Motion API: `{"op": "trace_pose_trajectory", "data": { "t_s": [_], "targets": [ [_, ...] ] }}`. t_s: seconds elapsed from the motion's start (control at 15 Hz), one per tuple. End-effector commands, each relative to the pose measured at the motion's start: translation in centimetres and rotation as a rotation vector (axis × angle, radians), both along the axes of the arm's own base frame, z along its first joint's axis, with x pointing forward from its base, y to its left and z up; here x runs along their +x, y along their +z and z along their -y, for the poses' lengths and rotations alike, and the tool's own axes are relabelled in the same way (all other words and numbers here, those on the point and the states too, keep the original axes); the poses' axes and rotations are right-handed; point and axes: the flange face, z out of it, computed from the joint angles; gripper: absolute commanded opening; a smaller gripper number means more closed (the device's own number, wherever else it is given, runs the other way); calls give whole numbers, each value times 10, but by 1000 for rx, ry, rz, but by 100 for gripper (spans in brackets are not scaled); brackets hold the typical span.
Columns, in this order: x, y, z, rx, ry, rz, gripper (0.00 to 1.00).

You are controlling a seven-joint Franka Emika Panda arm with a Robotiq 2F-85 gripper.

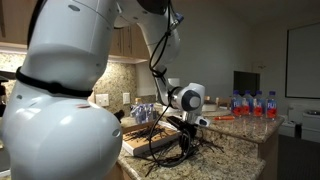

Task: Put some of the zip ties on the counter on the box

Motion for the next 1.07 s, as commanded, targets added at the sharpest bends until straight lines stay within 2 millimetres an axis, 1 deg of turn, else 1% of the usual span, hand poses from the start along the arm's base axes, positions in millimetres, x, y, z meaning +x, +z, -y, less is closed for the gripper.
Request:
{"op": "trace_pose_trajectory", "data": {
  "t_s": [0.0, 0.2, 0.4, 0.6, 0.8, 1.0],
  "targets": [
    [-11, -5, 3, -20, 8, -26, 2],
    [-9, 6, -1, -13, 18, -11, 2],
    [-7, 28, -6, -9, 47, 15, 2],
    [-5, 62, -10, -7, 54, 59, 2],
    [-3, 104, -15, -2, 70, 81, 2],
    [1, 148, -29, -3, 99, 126, 2]
  ]
}}
